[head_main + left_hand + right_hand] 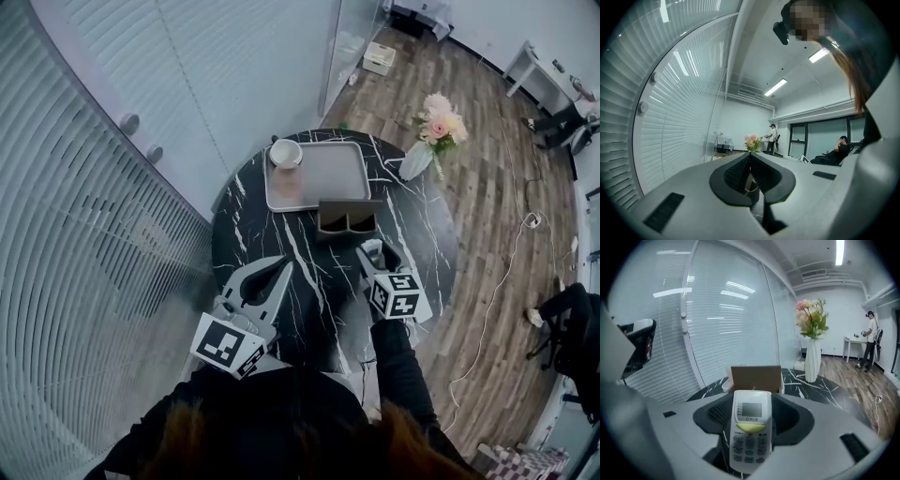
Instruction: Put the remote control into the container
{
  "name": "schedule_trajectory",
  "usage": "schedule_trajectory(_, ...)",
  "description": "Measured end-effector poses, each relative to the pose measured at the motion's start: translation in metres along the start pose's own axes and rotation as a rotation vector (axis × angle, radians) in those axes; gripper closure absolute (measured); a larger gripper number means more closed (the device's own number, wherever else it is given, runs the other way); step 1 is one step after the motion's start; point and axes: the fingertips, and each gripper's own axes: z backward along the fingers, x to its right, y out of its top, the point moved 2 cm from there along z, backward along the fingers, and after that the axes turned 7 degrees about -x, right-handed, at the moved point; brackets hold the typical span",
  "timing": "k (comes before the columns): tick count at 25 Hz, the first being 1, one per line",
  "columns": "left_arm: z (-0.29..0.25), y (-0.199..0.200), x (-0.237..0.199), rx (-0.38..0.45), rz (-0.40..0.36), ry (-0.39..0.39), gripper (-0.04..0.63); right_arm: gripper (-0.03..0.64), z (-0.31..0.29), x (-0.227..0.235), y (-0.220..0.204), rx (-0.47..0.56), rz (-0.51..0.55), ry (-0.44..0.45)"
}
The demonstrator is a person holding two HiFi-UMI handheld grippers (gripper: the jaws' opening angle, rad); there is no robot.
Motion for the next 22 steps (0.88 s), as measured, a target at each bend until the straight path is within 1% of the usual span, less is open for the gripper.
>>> schedule_trajectory(3, 0.001, -0.001, -0.004, -0.006, 0.003, 0.007, 0.586, 0.359, 0.001, 0.000, 0.037, 0.143, 0.017, -0.006)
schedule_trajectory(7, 0.002, 0.001, -0.007, -0.007, 0.004, 0.010, 0.586, 0.359, 0.007, 0.005, 0.079, 0.352, 0.039, -0.051)
schedule_trajectory(10, 0.003, 0.004, -0.012, -0.006, 0.003, 0.017, 0.586, 0.359, 0.003, 0.011, 0.097, 0.449, 0.013, -0.075)
schedule_trajectory(13, 0.004, 0.004, -0.016, -0.007, 0.005, 0.021, 0.586, 0.359, -0.002, 0.019, 0.105, 0.520, -0.050, -0.107)
schedule_trajectory(15, 0.004, 0.003, -0.017, -0.009, 0.006, 0.021, 0.586, 0.359, -0.006, 0.026, 0.106, 0.549, -0.095, -0.136)
schedule_trajectory(19, 0.005, 0.002, -0.022, -0.019, 0.004, 0.019, 0.586, 0.359, -0.018, 0.041, 0.097, 0.569, -0.179, -0.200)
schedule_trajectory(22, 0.008, 0.002, -0.027, -0.025, 0.005, 0.024, 0.586, 0.359, -0.025, 0.046, 0.091, 0.583, -0.229, -0.227)
